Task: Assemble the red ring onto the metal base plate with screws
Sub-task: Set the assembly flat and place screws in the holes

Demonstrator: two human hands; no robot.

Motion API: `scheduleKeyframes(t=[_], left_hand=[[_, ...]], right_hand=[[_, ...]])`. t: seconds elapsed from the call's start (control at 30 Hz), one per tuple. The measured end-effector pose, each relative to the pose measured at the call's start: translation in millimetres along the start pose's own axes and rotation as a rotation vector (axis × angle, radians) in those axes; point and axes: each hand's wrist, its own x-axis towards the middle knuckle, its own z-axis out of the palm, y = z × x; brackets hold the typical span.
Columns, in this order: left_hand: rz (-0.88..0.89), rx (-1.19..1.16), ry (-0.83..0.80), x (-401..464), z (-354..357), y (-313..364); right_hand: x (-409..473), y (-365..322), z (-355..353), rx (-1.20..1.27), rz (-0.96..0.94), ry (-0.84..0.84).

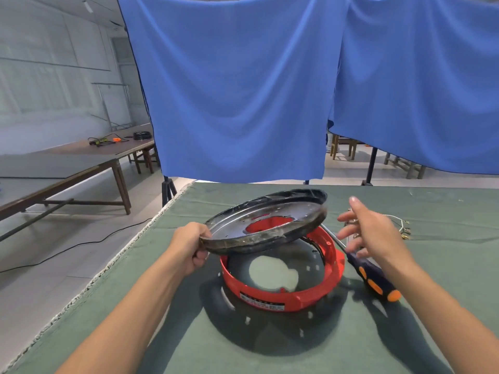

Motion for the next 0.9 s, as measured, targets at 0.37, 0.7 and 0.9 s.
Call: scheduleKeyframes(t=[0.37,0.7,0.9], left_hand=[[0.084,-0.02,-0.155,-19,21,30],[0.269,0.652,0.159,3,13,-4],[0.096,0.866,-0.069,5,15,-26]], right_hand=[[2,1,0,0.08,0.047,-0.031],[24,32,-8,-0.073,-0.015,0.212],[30,46,-10,-0.035,0.126,0.246]])
